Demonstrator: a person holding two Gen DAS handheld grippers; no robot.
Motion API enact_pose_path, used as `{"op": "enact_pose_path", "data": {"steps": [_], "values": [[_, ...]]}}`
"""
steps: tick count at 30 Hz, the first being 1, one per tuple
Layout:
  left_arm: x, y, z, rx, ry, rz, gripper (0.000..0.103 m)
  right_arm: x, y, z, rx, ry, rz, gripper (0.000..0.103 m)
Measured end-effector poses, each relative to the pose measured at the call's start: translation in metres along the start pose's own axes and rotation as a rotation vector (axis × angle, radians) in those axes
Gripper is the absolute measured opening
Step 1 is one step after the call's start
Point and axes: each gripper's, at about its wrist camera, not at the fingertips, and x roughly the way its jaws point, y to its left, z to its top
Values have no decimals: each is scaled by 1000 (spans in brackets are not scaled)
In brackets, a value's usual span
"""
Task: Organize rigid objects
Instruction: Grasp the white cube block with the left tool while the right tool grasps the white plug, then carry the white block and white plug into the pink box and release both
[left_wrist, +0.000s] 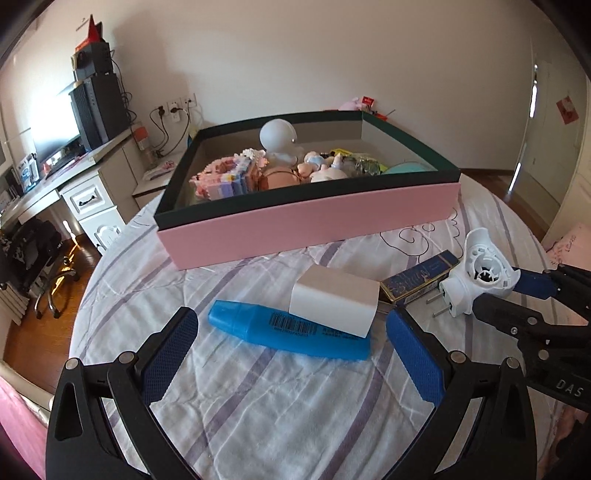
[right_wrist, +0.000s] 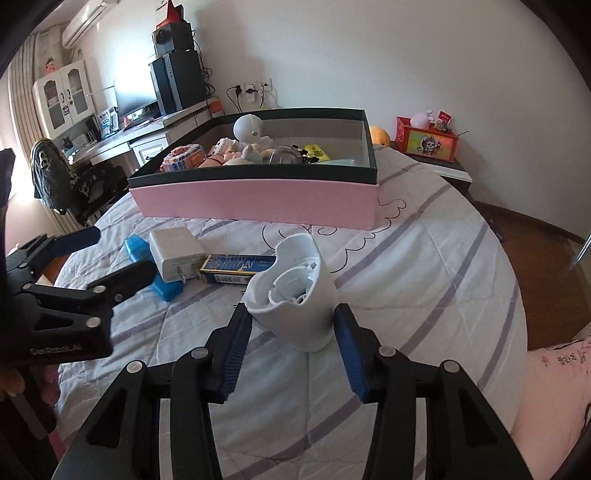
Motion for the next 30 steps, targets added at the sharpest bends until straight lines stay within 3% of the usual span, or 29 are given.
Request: {"op": "enact_pose_path", "data": {"steps": [4, 9, 13, 14, 20, 22, 30], "values": [[15, -3, 9, 12, 20, -22, 103, 14, -3, 5, 6, 24, 31, 62], [28, -6, 17, 42, 28, -37, 99, 22, -6, 5, 15, 29, 53, 65], [30, -11, 17, 57, 27, -129, 58, 24, -6, 8, 20, 27, 51, 70], [30, -13, 17, 68, 29, -131, 55, 25, -5, 9, 19, 30, 51, 71], [21, -11, 14, 62, -4, -111, 52, 31, -1, 13, 1, 34, 37, 71], [16, -8, 11, 51, -12, -103, 52, 34, 2, 13, -12, 50, 27, 67], [-9, 2, 9, 14, -63, -94, 52, 15, 9, 16, -22, -25, 23, 66]]}}
